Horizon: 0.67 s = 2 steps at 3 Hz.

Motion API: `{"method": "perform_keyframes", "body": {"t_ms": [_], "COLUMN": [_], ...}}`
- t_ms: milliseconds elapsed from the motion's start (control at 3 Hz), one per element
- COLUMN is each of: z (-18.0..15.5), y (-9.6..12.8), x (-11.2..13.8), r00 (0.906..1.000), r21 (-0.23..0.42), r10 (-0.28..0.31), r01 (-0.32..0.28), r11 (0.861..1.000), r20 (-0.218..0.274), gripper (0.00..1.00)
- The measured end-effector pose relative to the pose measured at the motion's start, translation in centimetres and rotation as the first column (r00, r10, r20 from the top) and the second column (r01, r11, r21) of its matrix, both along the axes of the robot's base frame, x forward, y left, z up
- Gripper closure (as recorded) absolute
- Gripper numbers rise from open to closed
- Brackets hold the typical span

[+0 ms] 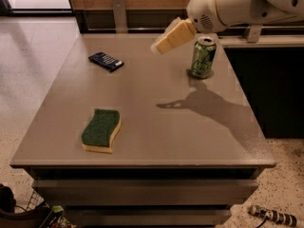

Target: Pick rxbar blueberry

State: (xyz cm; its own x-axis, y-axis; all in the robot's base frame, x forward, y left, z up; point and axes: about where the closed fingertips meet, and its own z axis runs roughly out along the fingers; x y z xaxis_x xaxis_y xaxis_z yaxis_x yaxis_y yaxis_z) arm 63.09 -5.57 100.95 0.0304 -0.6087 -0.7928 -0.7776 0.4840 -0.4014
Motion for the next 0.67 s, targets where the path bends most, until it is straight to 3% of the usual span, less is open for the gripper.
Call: {"method": "perform_keyframes", "body": {"t_ms": [333, 667], "z": [0.02, 0.02], "y": [2.75, 2.75], "x": [1.75, 1.75], "r00": [0.9994, 0.9994], "r21": [0.065, 0.065], "r10": [-0.033, -0.033], "r01": [0.033, 0.033], "r11": [0.997, 0.997], "r20": [-0.015, -0.015], "gripper": [0.00, 0.00]}}
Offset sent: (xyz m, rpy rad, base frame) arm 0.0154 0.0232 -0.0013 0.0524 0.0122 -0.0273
